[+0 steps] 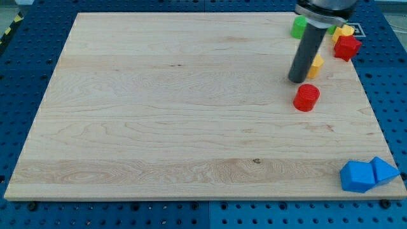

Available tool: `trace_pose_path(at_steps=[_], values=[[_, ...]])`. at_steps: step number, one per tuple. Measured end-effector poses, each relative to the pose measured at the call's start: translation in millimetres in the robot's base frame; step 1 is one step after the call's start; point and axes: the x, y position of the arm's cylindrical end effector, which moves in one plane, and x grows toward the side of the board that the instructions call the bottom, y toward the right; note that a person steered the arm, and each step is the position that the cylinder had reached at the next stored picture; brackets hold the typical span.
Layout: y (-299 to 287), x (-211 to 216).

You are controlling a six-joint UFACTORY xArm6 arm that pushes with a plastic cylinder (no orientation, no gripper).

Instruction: Move the red circle above to the blue blocks

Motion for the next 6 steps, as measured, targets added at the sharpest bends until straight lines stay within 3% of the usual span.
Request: trace_pose_path(at_steps=[6], values=[[20.4,107.3]])
